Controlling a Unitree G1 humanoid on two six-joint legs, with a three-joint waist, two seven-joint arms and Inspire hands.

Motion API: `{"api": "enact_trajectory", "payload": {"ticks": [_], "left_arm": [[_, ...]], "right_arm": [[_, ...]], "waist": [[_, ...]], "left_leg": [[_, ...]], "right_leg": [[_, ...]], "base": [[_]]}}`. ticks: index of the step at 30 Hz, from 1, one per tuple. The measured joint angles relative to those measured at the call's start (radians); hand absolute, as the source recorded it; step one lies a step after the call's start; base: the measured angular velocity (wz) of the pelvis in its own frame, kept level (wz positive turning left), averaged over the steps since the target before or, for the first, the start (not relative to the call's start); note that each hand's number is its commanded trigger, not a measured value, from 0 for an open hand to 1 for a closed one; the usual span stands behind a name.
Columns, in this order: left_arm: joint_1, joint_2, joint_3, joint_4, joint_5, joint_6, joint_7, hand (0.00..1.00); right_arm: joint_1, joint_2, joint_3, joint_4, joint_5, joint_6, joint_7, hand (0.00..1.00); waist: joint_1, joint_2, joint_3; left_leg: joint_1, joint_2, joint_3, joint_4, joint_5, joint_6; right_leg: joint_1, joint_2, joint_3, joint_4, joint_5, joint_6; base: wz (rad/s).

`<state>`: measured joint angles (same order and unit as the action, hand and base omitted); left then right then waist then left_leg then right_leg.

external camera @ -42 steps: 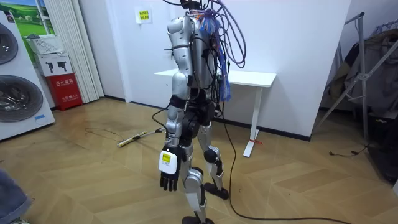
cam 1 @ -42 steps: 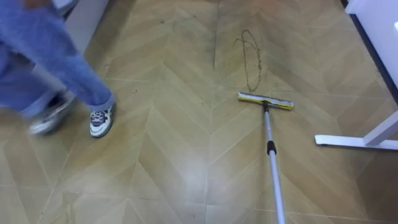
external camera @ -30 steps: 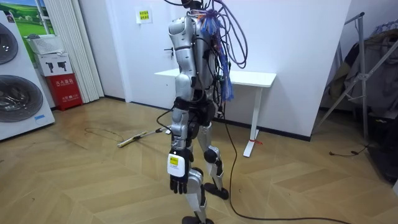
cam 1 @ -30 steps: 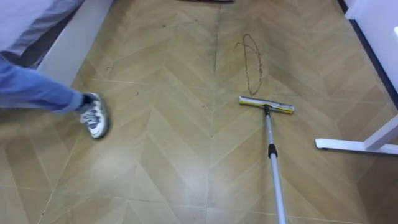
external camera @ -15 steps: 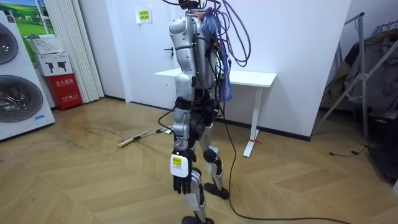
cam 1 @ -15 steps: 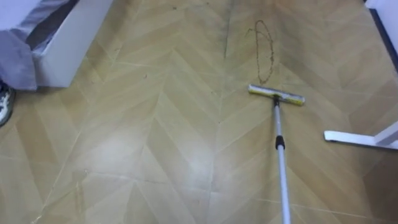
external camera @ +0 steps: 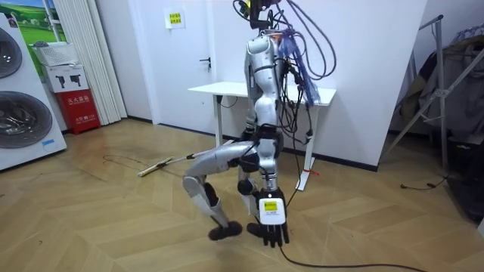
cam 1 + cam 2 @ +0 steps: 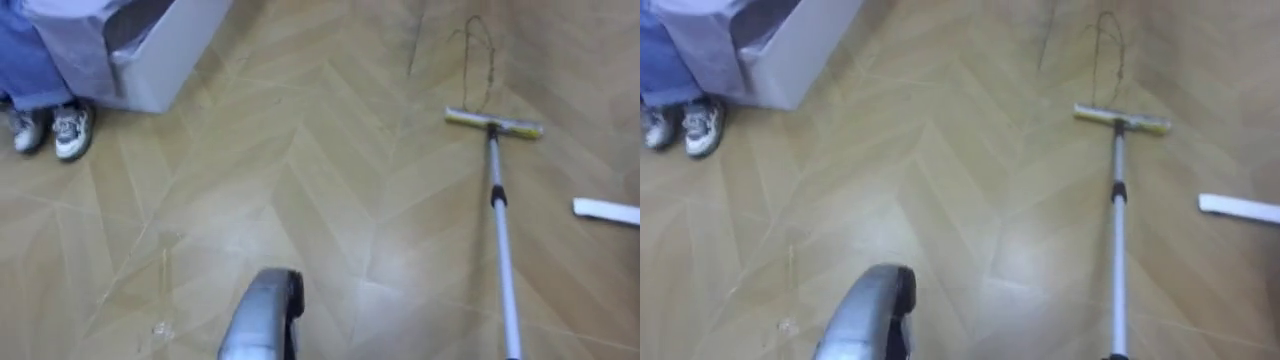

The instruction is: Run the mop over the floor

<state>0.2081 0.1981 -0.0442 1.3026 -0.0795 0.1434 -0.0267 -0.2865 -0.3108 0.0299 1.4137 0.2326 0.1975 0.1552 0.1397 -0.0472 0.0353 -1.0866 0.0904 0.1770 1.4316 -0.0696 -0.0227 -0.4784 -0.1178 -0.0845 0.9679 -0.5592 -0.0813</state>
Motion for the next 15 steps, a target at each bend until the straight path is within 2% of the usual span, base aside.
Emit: {"api": "enact_trajectory", "payload": {"ticks": [1, 2, 3, 4, 5, 6, 7, 8, 9, 10, 11, 12, 13, 15], "left_arm": [[0.000, 0.002, 0.000, -0.002, 0.004, 0.000, -0.006, 0.00], [-0.003, 0.004, 0.001, -0.006, 0.004, 0.002, -0.014, 0.00], [-0.012, 0.005, 0.001, -0.006, 0.007, 0.011, -0.032, 0.00], [-0.018, 0.005, 0.000, -0.005, 0.007, 0.016, -0.040, 0.00], [-0.032, 0.007, -0.006, -0.002, 0.006, 0.027, -0.057, 0.00], [-0.055, 0.006, -0.011, 0.013, 0.008, 0.034, -0.071, 0.00], [-0.069, 0.006, -0.010, 0.015, 0.009, 0.038, -0.074, 0.00], [-0.103, 0.005, -0.008, 0.018, 0.009, 0.043, -0.072, 0.00], [-0.134, -0.001, -0.007, 0.015, 0.007, 0.043, -0.066, 0.00], [-0.148, -0.002, -0.009, 0.013, 0.006, 0.041, -0.059, 0.00], [-0.165, -0.006, -0.007, 0.007, 0.008, 0.038, -0.033, 0.00], [-0.168, -0.007, -0.005, -0.017, 0.008, 0.039, -0.007, 0.00], [-0.168, -0.008, -0.005, -0.027, 0.007, 0.038, 0.004, 0.00], [-0.168, -0.018, -0.008, -0.037, 0.006, 0.037, 0.044, 0.00]], "right_arm": [[0.000, -0.002, 0.014, 0.001, 0.004, 0.001, 0.000, 1.00], [0.003, -0.008, 0.038, 0.008, 0.016, 0.000, 0.001, 1.00], [0.013, -0.015, 0.057, 0.015, 0.023, 0.000, 0.003, 1.00], [0.024, -0.017, 0.064, 0.020, 0.031, -0.001, 0.004, 1.00], [0.053, -0.018, 0.067, 0.025, 0.036, -0.006, 0.012, 1.00], [0.103, -0.019, 0.066, 0.030, 0.034, -0.014, 0.014, 1.00], [0.121, -0.020, 0.066, 0.032, 0.032, -0.014, 0.013, 1.00], [0.153, -0.027, 0.066, 0.048, 0.031, -0.014, 0.013, 1.00], [0.192, -0.037, 0.066, 0.071, 0.032, -0.009, 0.009, 1.00], [0.224, -0.037, 0.070, 0.070, 0.031, -0.002, 0.002, 1.00], [0.268, -0.028, 0.077, 0.070, 0.031, 0.022, -0.011, 1.00], [0.290, -0.012, 0.078, 0.068, 0.033, 0.044, -0.019, 1.00], [0.305, 0.000, 0.079, 0.067, 0.033, 0.047, -0.026, 1.00], [0.353, 0.049, 0.077, 0.065, 0.039, 0.065, -0.062, 1.00]], "waist": [[-0.002, 0.005, -0.0016], [-0.006, 0.014, -0.0082], [-0.006, 0.031, -0.0108], [-0.006, 0.034, -0.0117], [-0.011, 0.037, -0.0137], [-0.019, 0.046, -0.0251], [-0.027, 0.044, -0.0255], [-0.040, 0.041, -0.0229], [-0.064, 0.055, -0.0250], [-0.067, 0.064, -0.0294], [-0.064, 0.078, -0.0394], [-0.067, 0.092, -0.0332], [-0.076, 0.097, -0.0304], [-0.085, 0.101, -0.0290]], "left_leg": [[0.030, -0.005, -0.002, -0.091, -0.004, 0.000], [0.090, -0.021, -0.016, -0.268, -0.017, 0.006], [0.155, -0.030, -0.027, -0.412, -0.021, 0.006], [0.192, -0.037, -0.033, -0.476, -0.023, 0.009], [0.256, -0.053, -0.033, -0.574, -0.034, 0.025], [0.307, -0.075, -0.033, -0.631, -0.086, 0.068], [0.315, -0.094, -0.030, -0.634, -0.115, 0.105], [0.322, -0.128, -0.026, -0.623, -0.154, 0.126], [0.331, -0.161, -0.033, -0.605, -0.184, 0.145], [0.336, -0.171, -0.038, -0.597, -0.200, 0.148], [0.351, -0.175, -0.043, -0.590, -0.238, 0.161], [0.373, -0.174, -0.047, -0.596, -0.256, 0.162], [0.383, -0.174, -0.049, -0.603, -0.264, 0.167], [0.426, -0.176, -0.052, -0.641, -0.284, 0.172]], "right_leg": [[-0.003, 0.007, -0.001, 0.003, -0.007, 0.005], [-0.009, 0.024, -0.004, 0.010, -0.020, 0.008], [-0.013, 0.051, -0.005, 0.009, -0.029, 0.010], [-0.012, 0.054, -0.006, 0.009, -0.037, 0.010], [0.000, 0.054, -0.007, 0.004, -0.042, 0.004], [0.017, 0.041, -0.010, -0.005, -0.047, 0.013], [0.023, 0.028, -0.009, -0.001, -0.052, 0.020], [0.003, 0.001, 0.003, 0.068, -0.040, 0.044], [-0.046, -0.020, 0.010, 0.184, 0.034, 0.079], [-0.071, -0.019, 0.030, 0.238, 0.082, 0.084], [-0.126, 0.000, 0.077, 0.305, 0.132, 0.089], [-0.182, 0.009, 0.086, 0.318, 0.131, 0.091], [-0.210, 0.011, 0.084, 0.306, 0.129, 0.094], [-0.281, 0.017, 0.075, 0.123, 0.136, 0.101]], "base": [[-0.05], [-0.06], [-0.07], [-0.12], [-0.03], [0.05], [0.21], [0.49], [0.54], [0.37], [-0.06], [-0.18], [-0.14], [-0.06]]}}
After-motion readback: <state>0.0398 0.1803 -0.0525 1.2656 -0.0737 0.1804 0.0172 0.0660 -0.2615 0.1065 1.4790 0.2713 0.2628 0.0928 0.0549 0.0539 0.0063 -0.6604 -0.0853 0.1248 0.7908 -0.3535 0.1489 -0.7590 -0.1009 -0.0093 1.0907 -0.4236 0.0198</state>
